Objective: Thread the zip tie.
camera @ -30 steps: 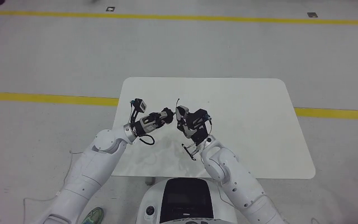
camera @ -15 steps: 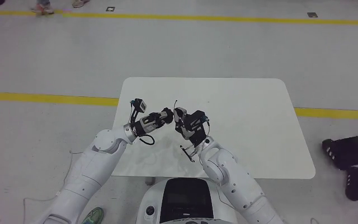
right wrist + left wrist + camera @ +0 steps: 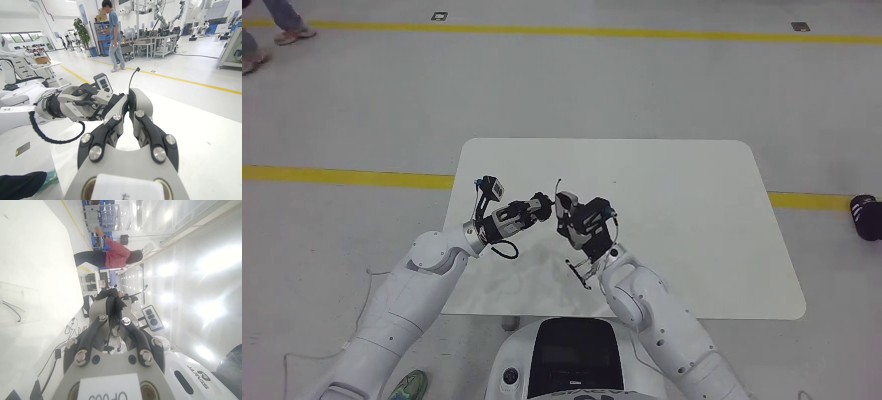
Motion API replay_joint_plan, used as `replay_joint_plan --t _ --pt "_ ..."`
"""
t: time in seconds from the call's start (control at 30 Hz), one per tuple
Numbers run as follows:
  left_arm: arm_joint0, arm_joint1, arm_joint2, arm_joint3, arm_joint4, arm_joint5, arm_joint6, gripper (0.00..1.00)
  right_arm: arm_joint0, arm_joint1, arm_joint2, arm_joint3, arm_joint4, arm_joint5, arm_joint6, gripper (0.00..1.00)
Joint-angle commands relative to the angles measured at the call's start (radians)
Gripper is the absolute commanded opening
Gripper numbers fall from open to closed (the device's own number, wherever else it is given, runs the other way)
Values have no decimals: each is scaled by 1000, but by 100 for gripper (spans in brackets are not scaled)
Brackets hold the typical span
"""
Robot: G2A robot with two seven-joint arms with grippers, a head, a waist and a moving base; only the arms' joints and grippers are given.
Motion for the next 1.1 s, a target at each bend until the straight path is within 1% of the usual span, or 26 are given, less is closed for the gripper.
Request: replay_joint_plan --t 0.0,0.13,0.2,0.3,0.33,0.37,0.7,0.77,0.8,0.9,0.93,1.0,1.03,1.07 --pt "0 0 0 0 0 0 0 0 -2 1 5 -3 1 5 -5 100" --pt "0 0 0 0 0 0 0 0 -13 6 25 -14 -15 2 -21 100" --pt "0 0 0 0 0 0 0 0 -20 11 35 -22 -36 -15 -32 100" --pt "0 0 0 0 0 0 0 0 -34 21 56 -36 -62 -70 -76 100" --pt "0 0 0 0 0 0 0 0 -37 25 58 -41 -72 -114 -98 100" --pt "0 0 0 0 0 0 0 0 -37 29 65 -41 -87 -140 -108 100" --pt "1 0 1 0 -1 2 5 0 -37 30 69 -41 -94 -141 -112 100" --pt "8 -4 2 -13 -48 22 17 0 -36 31 71 -41 -104 -135 -109 100" --pt "9 -4 -3 -15 -80 35 12 0 -32 34 76 -43 -151 -124 -107 100" --pt "12 -5 -28 -14 -214 84 -25 0 -36 42 89 -46 -234 -110 -117 100" --pt "11 -4 -38 -8 -247 99 -39 0 -31 46 91 -47 -239 -112 -113 100" --pt "12 -4 -51 -3 -322 143 -79 0 -17 61 89 -48 -239 -105 -112 100" --pt "14 -4 -62 1 -375 173 -100 0 -4 74 83 -48 -239 -102 -110 100" --pt "14 -3 -67 6 -403 206 -120 0 7 85 75 -46 -239 -96 -109 100"
